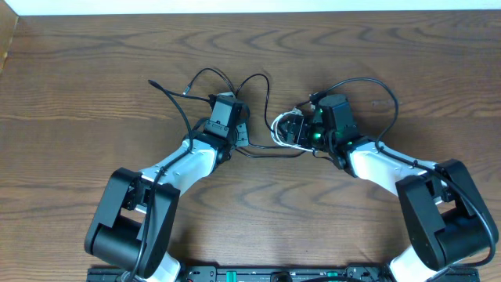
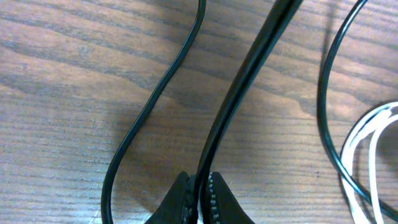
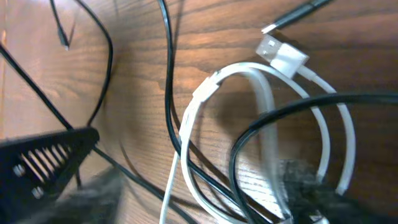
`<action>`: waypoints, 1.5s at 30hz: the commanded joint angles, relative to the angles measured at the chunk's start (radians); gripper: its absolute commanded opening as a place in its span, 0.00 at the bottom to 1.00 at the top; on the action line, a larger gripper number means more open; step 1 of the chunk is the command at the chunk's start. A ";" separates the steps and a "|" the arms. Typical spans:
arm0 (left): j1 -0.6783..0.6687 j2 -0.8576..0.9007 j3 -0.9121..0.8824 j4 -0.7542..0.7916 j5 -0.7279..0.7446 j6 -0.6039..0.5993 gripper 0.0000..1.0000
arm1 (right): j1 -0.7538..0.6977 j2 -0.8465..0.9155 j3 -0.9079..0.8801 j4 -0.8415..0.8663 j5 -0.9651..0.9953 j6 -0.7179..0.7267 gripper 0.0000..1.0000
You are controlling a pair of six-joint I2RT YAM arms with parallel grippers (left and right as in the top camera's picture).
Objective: Untangle cables
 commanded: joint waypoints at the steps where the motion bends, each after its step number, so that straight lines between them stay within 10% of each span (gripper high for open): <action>1: 0.006 -0.005 0.006 -0.019 -0.005 0.032 0.08 | 0.015 0.014 -0.005 -0.013 0.056 0.007 0.48; 3: 0.006 -0.005 0.006 -0.023 -0.005 0.032 0.08 | 0.014 0.014 -0.005 -0.021 0.088 0.007 0.29; 13: 0.006 -0.005 0.006 -0.093 0.120 0.032 0.08 | 0.015 0.014 -0.005 -0.044 0.126 -0.005 0.10; 23: 0.006 -0.005 0.006 -0.092 0.148 0.046 0.08 | 0.034 0.014 -0.005 -0.067 0.188 -0.004 0.29; 33: 0.091 -0.005 0.092 -0.149 0.480 0.147 0.08 | 0.070 0.014 -0.005 -0.058 0.248 -0.004 0.39; 45: 0.122 -0.005 0.092 -0.254 0.449 0.196 0.08 | 0.072 0.014 -0.005 -0.048 0.135 -0.053 0.49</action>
